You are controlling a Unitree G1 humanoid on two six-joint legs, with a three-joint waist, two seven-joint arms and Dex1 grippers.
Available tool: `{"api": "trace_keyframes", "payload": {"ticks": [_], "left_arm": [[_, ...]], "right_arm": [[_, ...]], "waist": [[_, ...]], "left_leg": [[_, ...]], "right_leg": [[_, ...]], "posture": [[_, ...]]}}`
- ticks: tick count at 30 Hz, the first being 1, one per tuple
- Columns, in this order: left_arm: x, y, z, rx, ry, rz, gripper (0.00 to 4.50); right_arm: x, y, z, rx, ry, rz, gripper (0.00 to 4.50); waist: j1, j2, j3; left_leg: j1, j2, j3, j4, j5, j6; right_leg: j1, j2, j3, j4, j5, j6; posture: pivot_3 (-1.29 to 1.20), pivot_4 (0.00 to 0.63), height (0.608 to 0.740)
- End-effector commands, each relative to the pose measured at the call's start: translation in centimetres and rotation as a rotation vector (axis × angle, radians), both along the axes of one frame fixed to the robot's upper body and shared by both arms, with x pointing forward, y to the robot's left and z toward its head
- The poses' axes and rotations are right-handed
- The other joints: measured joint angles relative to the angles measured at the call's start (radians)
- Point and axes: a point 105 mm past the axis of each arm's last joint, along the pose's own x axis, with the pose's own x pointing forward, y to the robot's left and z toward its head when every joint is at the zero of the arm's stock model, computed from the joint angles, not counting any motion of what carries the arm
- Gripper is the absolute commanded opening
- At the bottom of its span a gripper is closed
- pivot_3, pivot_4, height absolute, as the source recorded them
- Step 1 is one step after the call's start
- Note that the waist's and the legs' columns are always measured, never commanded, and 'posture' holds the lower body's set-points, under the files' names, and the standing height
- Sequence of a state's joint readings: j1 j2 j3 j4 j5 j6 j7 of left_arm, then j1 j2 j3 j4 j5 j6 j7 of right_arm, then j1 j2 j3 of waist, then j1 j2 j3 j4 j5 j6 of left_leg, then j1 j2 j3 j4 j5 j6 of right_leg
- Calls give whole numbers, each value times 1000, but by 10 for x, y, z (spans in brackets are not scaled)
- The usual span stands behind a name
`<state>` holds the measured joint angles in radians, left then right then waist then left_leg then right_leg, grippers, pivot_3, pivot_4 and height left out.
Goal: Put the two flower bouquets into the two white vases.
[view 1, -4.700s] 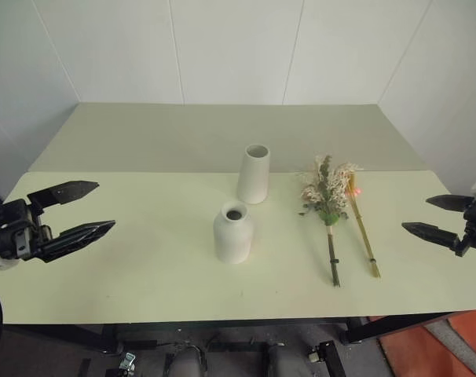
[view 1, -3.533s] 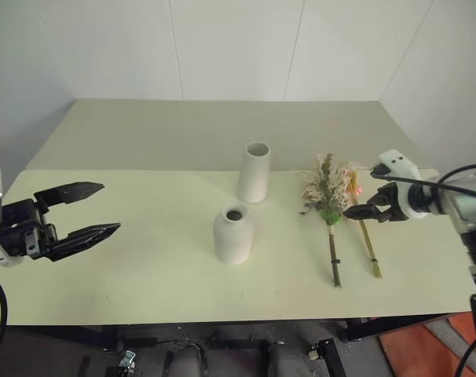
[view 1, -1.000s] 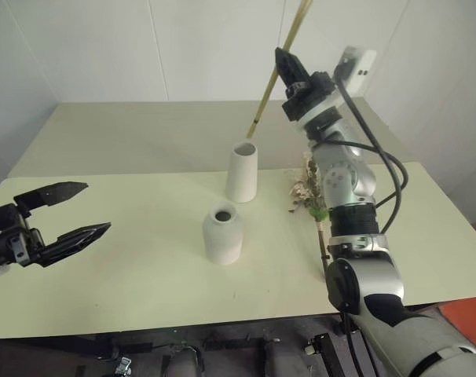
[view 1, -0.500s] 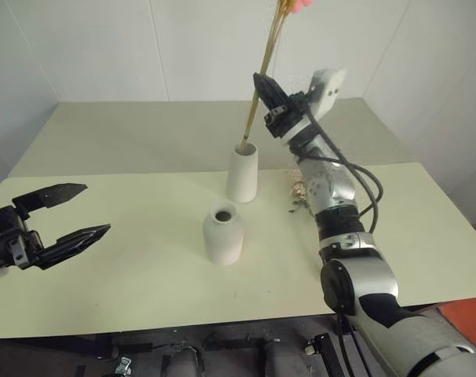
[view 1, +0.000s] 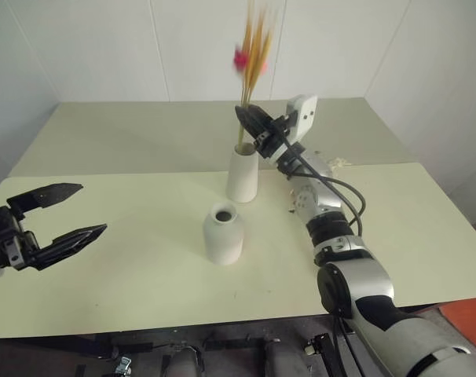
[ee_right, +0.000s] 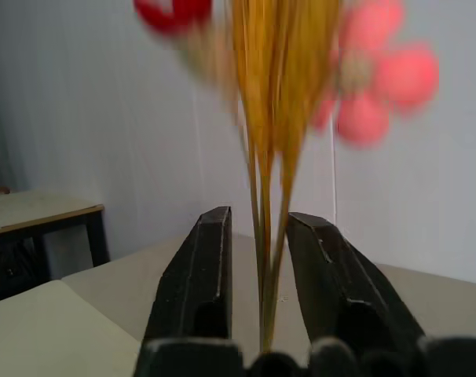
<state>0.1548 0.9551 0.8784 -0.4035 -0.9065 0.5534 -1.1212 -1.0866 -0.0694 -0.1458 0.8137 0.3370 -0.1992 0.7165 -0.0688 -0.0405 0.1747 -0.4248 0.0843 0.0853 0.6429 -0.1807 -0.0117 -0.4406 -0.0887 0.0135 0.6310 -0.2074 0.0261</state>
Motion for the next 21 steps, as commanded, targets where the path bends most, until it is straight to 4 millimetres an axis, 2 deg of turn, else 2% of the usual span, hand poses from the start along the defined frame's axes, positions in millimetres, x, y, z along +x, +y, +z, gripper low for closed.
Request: {"api": "trace_keyframes", "payload": {"ticks": [1, 6, 10, 13, 16, 18, 21], "left_arm": [[-4, -5, 10, 46, -44, -15, 4500], [-1, -8, 12, 52, -52, -26, 4500], [-1, -8, 13, 54, -53, -28, 4500], [0, -7, 13, 55, -51, -28, 4500], [2, -9, 13, 46, -55, -39, 4500], [3, -11, 11, 40, -51, -48, 4500], [7, -13, 7, 36, -41, -64, 4500]], "right_arm": [[-8, -3, 9, -4, -65, 2, 2789], [-10, -13, -1, -73, -67, -60, 4472], [-20, -47, 5, -117, -83, -152, 4472], [-33, -72, 21, -169, -88, -220, 4472], [-37, -101, 35, -306, 15, -381, 4472], [-45, -115, 36, -420, 98, -447, 4472], [-59, -128, 17, -653, 280, -434, 4472]], "waist": [[1, 0, 0], [1, 0, 0], [7, 0, 0], [11, 0, 0], [13, 0, 0], [16, 0, 0], [22, 0, 0]], "left_leg": [[0, 0, 0, 0, 0, 0], [0, 0, 0, 0, 0, 0], [-1, 0, 0, 0, 0, 0], [-1, -1, 1, 0, 0, 0], [-1, 0, 1, 0, 0, 0], [0, 0, 1, 0, 0, 0], [0, 0, 1, -1, 0, 0]], "right_leg": [[0, 0, 0, 0, 0, 0], [0, 0, 0, 0, 0, 0], [0, 0, 0, -1, 0, 0], [-1, -1, 0, -1, 0, 0], [-1, -1, 0, 0, 0, 0], [-2, -1, 0, 0, -2, -3], [-2, -1, 0, 0, -4, -7]], "posture": [[0, 150, 740], [0, 150, 740], [0, 150, 740], [0, 150, 740], [0, 150, 740], [0, 150, 740], [0, 150, 740]]}}
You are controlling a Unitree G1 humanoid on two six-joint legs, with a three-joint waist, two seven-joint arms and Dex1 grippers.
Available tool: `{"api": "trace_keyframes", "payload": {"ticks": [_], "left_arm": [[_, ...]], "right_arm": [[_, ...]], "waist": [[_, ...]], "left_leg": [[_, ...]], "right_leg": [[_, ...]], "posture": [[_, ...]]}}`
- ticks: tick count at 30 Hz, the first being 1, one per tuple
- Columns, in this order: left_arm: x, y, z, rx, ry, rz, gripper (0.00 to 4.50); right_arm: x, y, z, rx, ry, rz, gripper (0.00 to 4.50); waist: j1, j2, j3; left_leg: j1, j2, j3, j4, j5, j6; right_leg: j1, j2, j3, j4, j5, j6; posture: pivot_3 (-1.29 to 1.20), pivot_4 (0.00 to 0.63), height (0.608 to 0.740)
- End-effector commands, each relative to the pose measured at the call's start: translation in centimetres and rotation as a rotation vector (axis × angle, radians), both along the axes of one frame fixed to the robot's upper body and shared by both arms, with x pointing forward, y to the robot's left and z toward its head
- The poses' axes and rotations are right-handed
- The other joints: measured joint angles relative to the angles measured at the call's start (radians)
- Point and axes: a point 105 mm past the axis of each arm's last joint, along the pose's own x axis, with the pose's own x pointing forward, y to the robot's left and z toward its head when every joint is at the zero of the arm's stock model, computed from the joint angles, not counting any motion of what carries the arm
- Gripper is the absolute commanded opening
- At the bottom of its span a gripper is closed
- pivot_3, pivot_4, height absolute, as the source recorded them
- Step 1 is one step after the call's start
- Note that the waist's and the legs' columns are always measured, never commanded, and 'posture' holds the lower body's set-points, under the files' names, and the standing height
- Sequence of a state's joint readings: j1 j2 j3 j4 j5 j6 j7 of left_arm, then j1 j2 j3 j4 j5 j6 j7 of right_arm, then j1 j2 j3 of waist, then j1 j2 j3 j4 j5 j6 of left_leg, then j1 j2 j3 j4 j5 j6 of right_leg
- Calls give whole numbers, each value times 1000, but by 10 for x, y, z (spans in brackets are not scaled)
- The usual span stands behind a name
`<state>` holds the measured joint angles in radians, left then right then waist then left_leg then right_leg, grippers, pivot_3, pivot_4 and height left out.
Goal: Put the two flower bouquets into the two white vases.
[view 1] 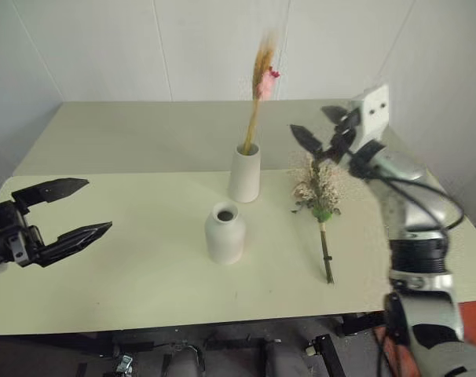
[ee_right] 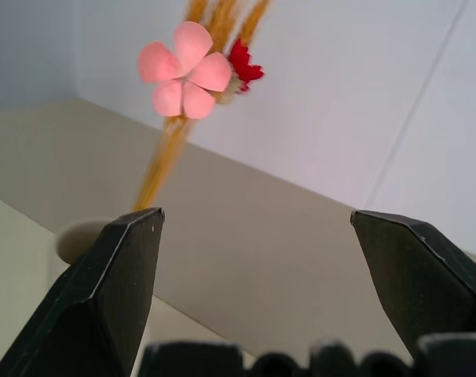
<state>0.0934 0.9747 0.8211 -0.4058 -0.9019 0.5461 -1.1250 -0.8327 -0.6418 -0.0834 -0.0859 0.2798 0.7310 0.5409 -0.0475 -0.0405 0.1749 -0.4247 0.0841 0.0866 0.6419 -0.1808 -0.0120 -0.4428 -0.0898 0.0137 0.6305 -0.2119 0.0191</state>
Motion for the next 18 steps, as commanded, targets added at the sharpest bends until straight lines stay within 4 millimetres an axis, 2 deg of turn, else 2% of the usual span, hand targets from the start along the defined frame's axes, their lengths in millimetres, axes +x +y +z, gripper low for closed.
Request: {"api": "trace_keyframes", "payload": {"ticks": [1, 4, 8, 12, 18], "left_arm": [[3, -3, 2, 15, -22, -15, 4500], [6, -6, -1, 11, -19, -28, 4500], [7, -8, -8, 4, -6, -38, 4500], [6, -8, -9, 0, -4, -36, 4500], [4, -8, -14, 15, 12, -22, 4500]], "right_arm": [[-17, -4, -15, -162, 203, -31, 4472], [-24, -24, -43, -243, 429, -143, 4472], [-36, -43, -80, -237, 674, -236, 4472], [-41, -44, -102, -215, 782, -252, 4472], [-37, -35, -122, -185, 843, -226, 4472]], "waist": [[2, 0, 0], [2, -1, 0], [4, -1, 0], [8, -1, 0], [6, -1, 0]], "left_leg": [[0, 0, 0, 0, 0, 0], [0, 0, 0, 0, 0, 0], [0, 0, 1, 0, 0, 0], [-2, 0, 0, 0, 0, 0], [-2, -1, 0, 0, 0, 0]], "right_leg": [[0, 0, 0, 0, 0, 0], [0, 0, 0, -1, 0, -1], [0, 0, 1, -1, 0, -1], [0, 0, 0, -2, 0, 0], [-1, 0, 1, -1, 1, 6]], "posture": [[0, 150, 740], [0, 150, 740], [0, 150, 740], [0, 150, 740], [0, 150, 740]]}}
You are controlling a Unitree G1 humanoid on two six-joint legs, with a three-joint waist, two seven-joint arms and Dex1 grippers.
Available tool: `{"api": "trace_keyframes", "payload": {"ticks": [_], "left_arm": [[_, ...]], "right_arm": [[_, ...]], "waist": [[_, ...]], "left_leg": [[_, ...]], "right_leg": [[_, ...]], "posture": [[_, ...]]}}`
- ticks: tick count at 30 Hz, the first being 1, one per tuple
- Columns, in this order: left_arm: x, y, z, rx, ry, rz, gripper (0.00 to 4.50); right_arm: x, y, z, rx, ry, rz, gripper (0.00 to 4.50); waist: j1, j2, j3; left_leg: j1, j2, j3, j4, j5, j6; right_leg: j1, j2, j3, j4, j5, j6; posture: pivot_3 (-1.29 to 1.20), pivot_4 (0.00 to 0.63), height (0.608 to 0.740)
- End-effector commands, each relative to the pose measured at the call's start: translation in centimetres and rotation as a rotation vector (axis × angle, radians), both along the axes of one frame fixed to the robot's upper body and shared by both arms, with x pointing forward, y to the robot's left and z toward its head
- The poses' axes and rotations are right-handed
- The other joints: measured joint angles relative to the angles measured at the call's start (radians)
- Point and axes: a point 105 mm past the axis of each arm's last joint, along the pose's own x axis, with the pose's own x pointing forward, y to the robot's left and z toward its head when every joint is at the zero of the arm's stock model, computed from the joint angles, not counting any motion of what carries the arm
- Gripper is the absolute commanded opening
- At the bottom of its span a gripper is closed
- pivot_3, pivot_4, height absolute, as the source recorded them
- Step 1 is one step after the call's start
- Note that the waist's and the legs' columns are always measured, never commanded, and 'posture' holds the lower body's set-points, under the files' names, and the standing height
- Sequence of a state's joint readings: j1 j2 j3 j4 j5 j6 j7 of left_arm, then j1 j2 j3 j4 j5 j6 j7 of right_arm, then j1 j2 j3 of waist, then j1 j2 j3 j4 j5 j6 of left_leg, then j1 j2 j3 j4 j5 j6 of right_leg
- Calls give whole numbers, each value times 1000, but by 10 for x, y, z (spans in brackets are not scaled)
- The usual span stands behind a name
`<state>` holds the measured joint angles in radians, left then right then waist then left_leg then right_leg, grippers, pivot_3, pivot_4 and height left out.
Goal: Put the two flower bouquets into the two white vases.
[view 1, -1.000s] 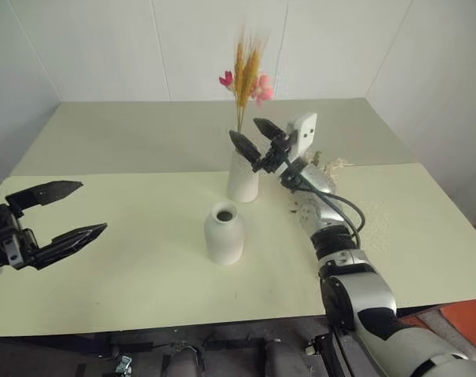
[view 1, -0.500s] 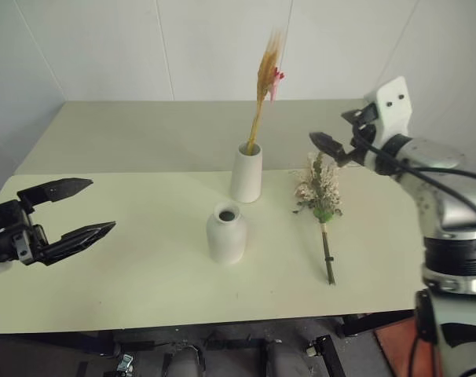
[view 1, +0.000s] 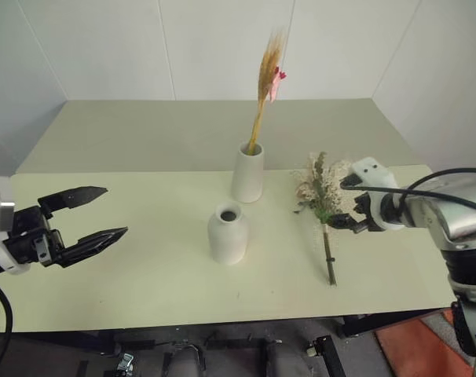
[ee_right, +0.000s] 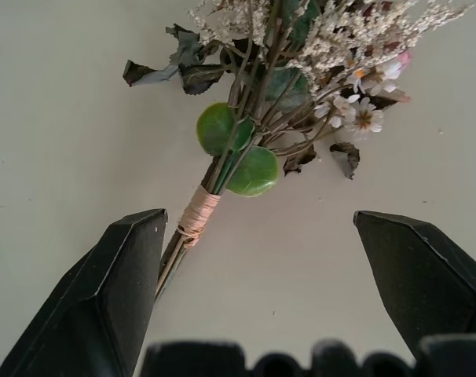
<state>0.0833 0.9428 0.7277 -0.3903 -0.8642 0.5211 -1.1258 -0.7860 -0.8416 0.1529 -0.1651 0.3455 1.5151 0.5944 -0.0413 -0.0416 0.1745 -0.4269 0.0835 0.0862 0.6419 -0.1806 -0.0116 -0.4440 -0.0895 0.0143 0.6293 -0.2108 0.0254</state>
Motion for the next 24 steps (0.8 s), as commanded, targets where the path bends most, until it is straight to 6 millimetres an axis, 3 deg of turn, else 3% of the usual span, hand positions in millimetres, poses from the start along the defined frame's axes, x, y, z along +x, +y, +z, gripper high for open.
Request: {"api": "trace_keyframes", "payload": {"ticks": [1, 8, 9, 12, 21, 22, 24], "left_arm": [[-5, -2, 5, 29, -40, 2, 4500], [-9, 0, 5, 26, -29, 18, 4500], [-9, 0, 5, 27, -29, 19, 4500], [-9, 0, 4, 31, -26, 20, 4500], [-10, 1, 5, 31, -22, 20, 4500], [-10, 1, 5, 31, -22, 20, 4500], [-9, 1, 5, 29, -22, 19, 4500]], "right_arm": [[4, 4, -3, 35, 15, -5, 4472], [13, 6, -18, 69, 49, -37, 4472], [14, 7, -21, 73, 58, -42, 4307], [18, 9, -25, 75, 67, -49, 3623], [26, 9, -21, 75, 48, -80, 494], [26, 9, -21, 74, 46, -83, 227], [27, 8, -22, 74, 51, -97, 219]], "waist": [[0, 0, 0], [1, 0, 0], [1, 0, 0], [0, 0, 0], [0, 0, 0], [0, 0, 0], [0, 0, 0]], "left_leg": [[0, 0, 0, 0, 0, 0], [0, 0, 0, 0, 0, 0], [0, 0, 0, 0, 0, 0], [0, 0, 0, 0, 0, 0], [0, 0, -1, 0, 0, 0], [0, 0, 0, 0, 0, 0], [0, 0, 0, 0, 0, 0]], "right_leg": [[0, 0, 0, 0, 0, 0], [1, 0, 0, 0, 1, 0], [1, 0, 0, 0, 1, 0], [1, 0, 0, 0, 1, 0], [1, 1, 0, 0, 1, 0], [1, 1, 0, 0, 1, 0], [1, 1, 0, 0, 2, 0]], "posture": [[0, 150, 740], [0, 150, 740], [0, 150, 740], [0, 150, 740], [0, 150, 740], [0, 150, 740], [0, 150, 740]]}}
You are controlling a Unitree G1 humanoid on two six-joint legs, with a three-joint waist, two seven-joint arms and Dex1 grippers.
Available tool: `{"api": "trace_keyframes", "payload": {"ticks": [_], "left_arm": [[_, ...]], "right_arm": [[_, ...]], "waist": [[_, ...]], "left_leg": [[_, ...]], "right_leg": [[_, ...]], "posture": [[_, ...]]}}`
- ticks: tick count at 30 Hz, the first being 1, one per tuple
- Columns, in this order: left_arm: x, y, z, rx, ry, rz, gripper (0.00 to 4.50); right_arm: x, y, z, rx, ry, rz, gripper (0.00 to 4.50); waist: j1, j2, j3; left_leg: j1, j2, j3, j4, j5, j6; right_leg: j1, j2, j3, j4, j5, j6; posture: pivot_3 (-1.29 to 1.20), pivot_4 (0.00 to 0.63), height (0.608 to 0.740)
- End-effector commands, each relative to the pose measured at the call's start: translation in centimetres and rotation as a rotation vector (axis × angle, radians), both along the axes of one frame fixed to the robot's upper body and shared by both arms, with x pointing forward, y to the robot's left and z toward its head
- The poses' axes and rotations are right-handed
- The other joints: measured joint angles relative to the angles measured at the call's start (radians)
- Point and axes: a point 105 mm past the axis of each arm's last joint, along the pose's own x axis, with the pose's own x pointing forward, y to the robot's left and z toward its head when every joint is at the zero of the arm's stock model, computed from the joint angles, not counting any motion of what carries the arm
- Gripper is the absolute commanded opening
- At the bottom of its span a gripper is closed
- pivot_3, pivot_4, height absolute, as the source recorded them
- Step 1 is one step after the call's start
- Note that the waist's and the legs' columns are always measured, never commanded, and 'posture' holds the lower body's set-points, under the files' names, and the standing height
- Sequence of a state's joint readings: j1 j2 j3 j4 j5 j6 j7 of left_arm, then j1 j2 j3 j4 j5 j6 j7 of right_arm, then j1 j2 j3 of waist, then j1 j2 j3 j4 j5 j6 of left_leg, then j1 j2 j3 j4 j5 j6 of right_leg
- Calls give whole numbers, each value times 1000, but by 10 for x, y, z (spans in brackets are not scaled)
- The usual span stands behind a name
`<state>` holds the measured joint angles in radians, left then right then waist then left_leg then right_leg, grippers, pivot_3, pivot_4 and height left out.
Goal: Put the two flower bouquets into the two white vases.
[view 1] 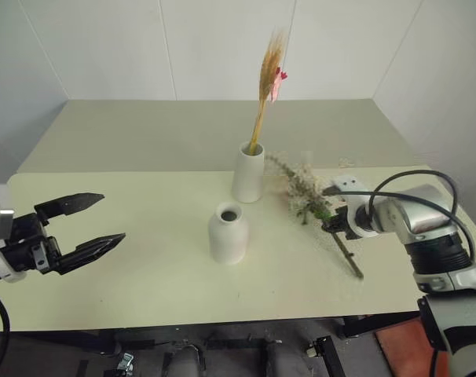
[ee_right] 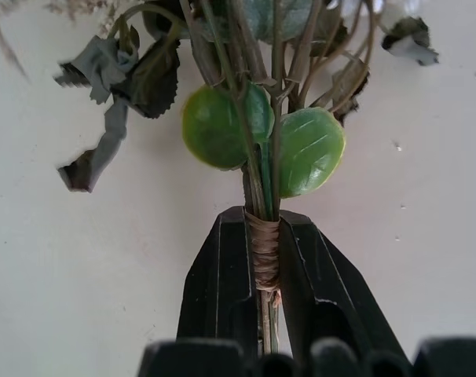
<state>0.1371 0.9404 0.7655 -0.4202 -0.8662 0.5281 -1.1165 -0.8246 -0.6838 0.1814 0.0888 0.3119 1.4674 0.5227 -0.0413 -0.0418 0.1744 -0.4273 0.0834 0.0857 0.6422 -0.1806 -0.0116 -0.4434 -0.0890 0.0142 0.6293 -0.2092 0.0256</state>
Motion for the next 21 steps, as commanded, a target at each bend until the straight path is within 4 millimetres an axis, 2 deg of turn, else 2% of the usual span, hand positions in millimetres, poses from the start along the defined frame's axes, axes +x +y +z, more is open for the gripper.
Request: {"api": "trace_keyframes", "payload": {"ticks": [1, 4, 6, 10, 13, 15, 17, 19, 21], "left_arm": [[-3, -2, 8, 15, -36, -8, 4500], [-2, -1, 8, 19, -41, -6, 4500], [-2, 0, 9, 20, -44, -3, 4500], [-1, 2, 10, 21, -47, 4, 4500], [1, 2, 11, 21, -50, 6, 4500], [1, 4, 12, 24, -56, 11, 4500], [1, 6, 13, 26, -56, 13, 4500], [0, 8, 14, 33, -51, 14, 4500], [-1, 10, 15, 37, -49, 16, 4500]], "right_arm": [[8, -4, 15, -9, -62, -29, 219], [13, -12, 18, -39, -113, -82, 219], [25, -25, 30, -96, -264, -169, 219], [47, -57, 74, -242, -724, -345, 219], [50, -63, 111, -242, -994, -379, 219], [46, -61, 133, -117, -1096, -396, 219], [35, -54, 153, 110, -1183, -388, 219], [14, -37, 174, 375, -1281, -241, 219], [-14, -14, 192, 559, -1370, -16, 219]], "waist": [[0, 0, 0], [0, 0, 0], [0, 0, 0], [1, 0, 0], [0, 0, 0], [-1, 0, 0], [-2, 0, 0], [-4, 0, 0], [-3, 0, 0]], "left_leg": [[0, 0, 0, 0, 0, 0], [0, 0, 0, 0, 0, 0], [0, 0, 0, 0, 0, 0], [-1, 0, 0, 0, 0, 0], [-3, -1, 0, 0, 0, 0], [-3, -1, 0, 0, 0, 0], [-3, 0, 0, 0, 0, 0], [-3, 0, -1, 0, 0, 0], [-3, 1, -1, 0, 0, 0]], "right_leg": [[0, 0, 0, 0, 0, 0], [0, 0, 0, 0, 0, 0], [0, 0, 0, 0, 0, 0], [0, 0, 0, 0, 0, 1], [-2, 0, 0, 0, 0, 2], [-2, 0, 0, 0, 1, 2], [-2, 1, 0, 0, 1, 2], [-2, 1, 0, 0, 1, 1], [-2, 2, 0, 1, 1, 1]], "posture": [[0, 150, 740], [0, 150, 740], [0, 150, 740], [0, 150, 740], [0, 150, 740], [0, 150, 740], [0, 150, 740], [0, 150, 740], [0, 150, 740]]}}
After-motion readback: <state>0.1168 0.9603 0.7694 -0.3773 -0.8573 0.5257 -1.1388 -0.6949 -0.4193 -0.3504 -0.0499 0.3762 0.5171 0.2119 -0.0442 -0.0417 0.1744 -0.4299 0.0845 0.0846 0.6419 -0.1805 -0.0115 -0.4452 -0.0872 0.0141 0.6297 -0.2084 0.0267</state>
